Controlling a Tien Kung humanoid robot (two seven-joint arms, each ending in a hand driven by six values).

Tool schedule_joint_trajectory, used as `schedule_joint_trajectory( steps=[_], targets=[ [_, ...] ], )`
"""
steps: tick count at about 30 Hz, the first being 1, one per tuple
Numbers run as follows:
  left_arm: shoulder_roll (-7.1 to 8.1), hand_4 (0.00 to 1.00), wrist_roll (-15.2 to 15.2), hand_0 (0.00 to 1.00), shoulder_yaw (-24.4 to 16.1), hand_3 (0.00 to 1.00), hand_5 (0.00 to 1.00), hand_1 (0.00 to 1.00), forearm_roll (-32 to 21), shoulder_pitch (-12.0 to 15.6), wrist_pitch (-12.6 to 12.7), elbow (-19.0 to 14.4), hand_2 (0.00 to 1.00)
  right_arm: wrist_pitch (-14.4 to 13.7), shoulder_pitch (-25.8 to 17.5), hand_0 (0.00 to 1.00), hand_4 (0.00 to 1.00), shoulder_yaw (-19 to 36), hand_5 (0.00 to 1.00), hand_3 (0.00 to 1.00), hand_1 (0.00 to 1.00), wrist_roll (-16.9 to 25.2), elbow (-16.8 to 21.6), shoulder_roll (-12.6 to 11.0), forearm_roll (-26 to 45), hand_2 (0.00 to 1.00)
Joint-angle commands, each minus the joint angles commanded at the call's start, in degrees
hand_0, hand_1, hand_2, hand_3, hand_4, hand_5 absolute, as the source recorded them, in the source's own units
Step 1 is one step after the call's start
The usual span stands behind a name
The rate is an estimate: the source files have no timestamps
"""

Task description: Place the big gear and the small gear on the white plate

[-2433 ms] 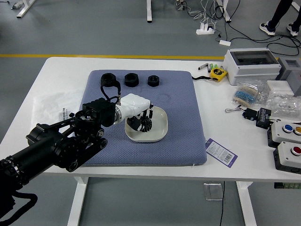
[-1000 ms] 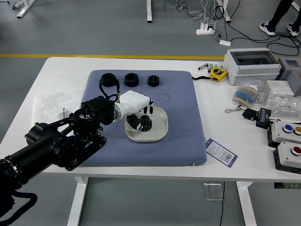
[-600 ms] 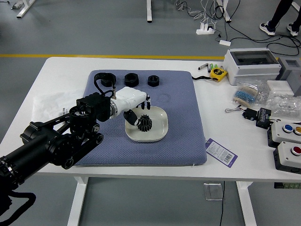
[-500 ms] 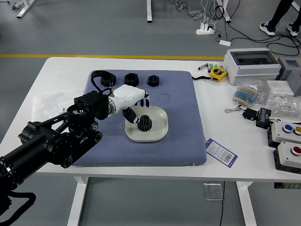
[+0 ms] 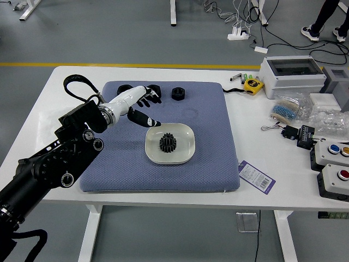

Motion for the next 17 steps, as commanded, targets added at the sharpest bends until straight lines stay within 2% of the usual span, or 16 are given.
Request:
schedule_joint_trajectory(
  steps=[1,2,5,6,7,12,13,14,17],
  targets=[
    [0.02,0.971,0.1,0.682,-0.2,0.771,0.172,0.741,0.0,0.0,-0.1,-0.1,0.799,0.0,0.0,0.681,0.8,0.0,0.715,0.587,0.657,0.0,0.0,0.0,0.0,0.738],
    [0.29,0.971,0.2,0.682,-1.6,0.771,0.172,0.741,-0.2,0.6,-0.8,-0.4,0.799,0.0,0.0,0.681,0.8,0.0,0.715,0.587,0.657,0.0,0.0,0.0,0.0,0.738],
    [0.22,0.971,0.0,0.682,-5.2,0.771,0.172,0.741,-2.1,2.1,-0.1,-0.8,0.799,0.0,0.0,0.681,0.8,0.0,0.715,0.587,0.657,0.0,0.0,0.0,-0.1,0.738],
    [0.09,0.971,0.0,0.682,-6.4,0.771,0.172,0.741,-3.5,2.6,0.6,-0.9,0.799,0.0,-0.1,0.681,0.8,0.0,0.715,0.587,0.657,0.0,0.0,0.0,0.0,0.738],
    [-0.17,0.973,0.1,0.693,-7.7,0.777,0.251,0.743,-5.4,3.5,1.7,-1.2,0.804,0.0,-0.1,0.681,0.799,-0.1,0.714,0.587,0.656,0.0,0.0,0.0,0.1,0.738],
    [-1.03,0.973,0.3,0.693,-11.6,0.777,0.251,0.743,-15.6,6.5,6.4,-2.2,0.804,0.0,-0.2,0.681,0.799,-0.2,0.714,0.587,0.656,0.1,0.0,0.1,0.3,0.738],
    [-1.12,0.957,0.2,0.71,-11.8,0.79,0.395,0.75,-17.5,7.0,7.0,-2.5,0.823,0.0,-0.2,0.68,0.799,-0.2,0.714,0.586,0.656,0.1,0.0,0.1,0.4,0.737],
    [-1.24,0.957,0.1,0.71,-12.1,0.79,0.395,0.75,-20.1,7.9,8.9,-2.9,0.823,0.0,-0.2,0.68,0.799,-0.3,0.714,0.586,0.656,0.2,0.0,0.1,0.4,0.737],
    [-1.35,0.957,-0.6,0.71,-12.3,0.79,0.395,0.75,-27.2,9.0,10.9,-3.6,0.823,0.0,-0.3,0.68,0.799,-0.3,0.714,0.586,0.656,0.1,0.0,0.2,0.3,0.737]
  ],
)
